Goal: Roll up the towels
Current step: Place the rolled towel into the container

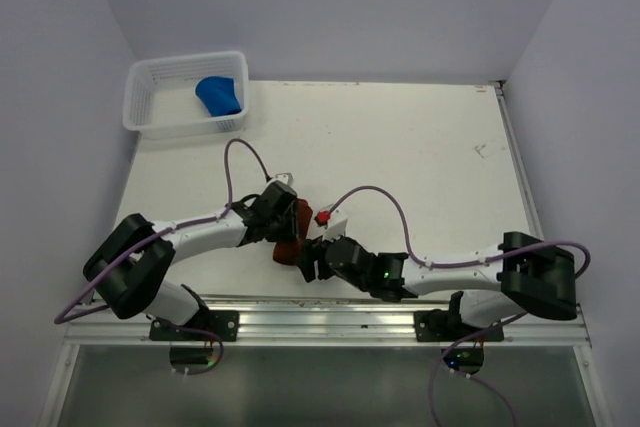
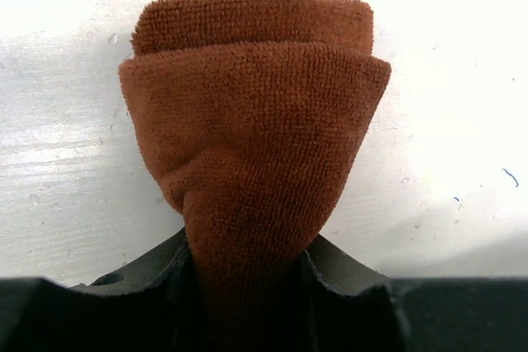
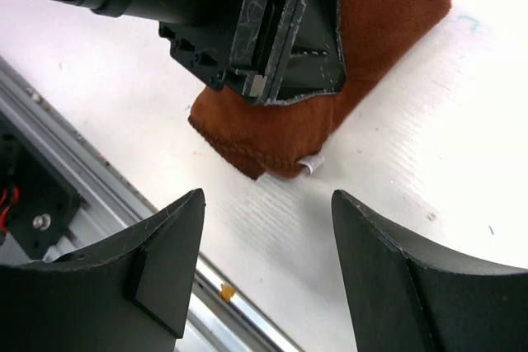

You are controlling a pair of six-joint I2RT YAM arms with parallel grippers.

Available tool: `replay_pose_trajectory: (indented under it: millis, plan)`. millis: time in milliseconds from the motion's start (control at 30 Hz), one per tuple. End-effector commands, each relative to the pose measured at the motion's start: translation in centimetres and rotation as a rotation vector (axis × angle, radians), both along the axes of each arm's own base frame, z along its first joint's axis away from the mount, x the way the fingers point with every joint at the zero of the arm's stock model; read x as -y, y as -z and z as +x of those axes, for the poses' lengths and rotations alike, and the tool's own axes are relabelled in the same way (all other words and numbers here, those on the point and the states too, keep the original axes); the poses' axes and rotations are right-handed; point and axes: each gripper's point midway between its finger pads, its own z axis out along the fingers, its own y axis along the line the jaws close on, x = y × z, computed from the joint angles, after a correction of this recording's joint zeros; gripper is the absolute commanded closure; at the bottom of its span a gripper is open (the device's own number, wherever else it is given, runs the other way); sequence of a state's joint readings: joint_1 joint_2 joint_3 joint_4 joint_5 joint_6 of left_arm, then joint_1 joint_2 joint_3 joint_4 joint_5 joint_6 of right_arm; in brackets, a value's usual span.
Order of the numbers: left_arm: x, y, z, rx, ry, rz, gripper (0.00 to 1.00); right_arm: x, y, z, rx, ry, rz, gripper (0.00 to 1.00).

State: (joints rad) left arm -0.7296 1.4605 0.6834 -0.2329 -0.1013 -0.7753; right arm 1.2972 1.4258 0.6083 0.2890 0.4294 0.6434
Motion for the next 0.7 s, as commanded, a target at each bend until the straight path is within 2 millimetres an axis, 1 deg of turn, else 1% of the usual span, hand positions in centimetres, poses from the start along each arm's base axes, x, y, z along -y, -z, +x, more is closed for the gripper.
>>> replay_pose_trajectory:
  millis: [0,33,100,133,167,233,267,333,400,433,500,533,600,633,667]
  plan:
    - [-2.6,1.6,-1.0,-0.026,0.013,0.137,0.77,2.3,-0.9,0.0,0.040,0.029,-0.013,0.34]
    - [-2.8,1.4,-0.9,-0.024,0.010,0.140,0.78,3.0,-0.9,0.0,0.037,0.038,-0.023,0.34]
    - [-3.0,1.1,-0.8,-0.021,0.007,0.127,0.83,4.2,-1.4,0.1,0.050,0.061,-0.014,0.33]
    - [-2.8,0.8,-0.7,-0.019,0.010,0.103,0.83,4.9,-1.2,0.1,0.051,0.071,-0.034,0.33]
    - [-3.1,0.7,-0.4,-0.018,0.001,0.095,0.88,5.4,-1.6,0.2,0.058,0.090,-0.024,0.33]
    - [-3.2,0.0,0.0,-0.004,-0.006,0.064,0.91,6.0,-1.5,0.2,0.060,0.103,-0.040,0.32]
    - [-3.6,-0.3,0.5,0.004,-0.015,0.060,0.96,6.2,-1.5,0.3,0.059,0.112,-0.037,0.32]
    - [-3.5,-1.5,1.2,0.031,-0.014,0.029,1.00,6.6,-1.3,0.4,0.057,0.127,-0.049,0.32]
    - [-4.1,-2.4,2.2,0.051,-0.026,0.024,1.00,6.8,-1.0,0.4,0.051,0.142,-0.051,0.32]
    - [-4.5,-3.3,3.0,0.069,-0.041,0.020,1.00,7.0,-0.9,0.6,0.050,0.153,-0.051,0.31]
    - [-4.8,-4.5,3.9,0.097,-0.038,0.028,1.00,7.1,-0.5,0.7,0.039,0.170,-0.055,0.31]
    - [-5.3,-5.9,5.0,0.128,-0.057,0.033,1.00,7.3,-0.4,0.8,0.025,0.183,-0.060,0.31]
    - [-6.0,-7.8,6.3,0.178,-0.065,0.050,1.00,7.2,-0.3,0.8,-0.003,0.187,-0.044,0.30]
    - [-6.1,-9.6,7.5,0.213,-0.075,0.044,1.00,7.1,-0.3,0.7,-0.016,0.183,-0.037,0.30]
    - [-7.0,-10.4,8.5,0.230,-0.095,0.052,1.00,7.4,-0.2,1.0,-0.028,0.198,-0.029,0.30]
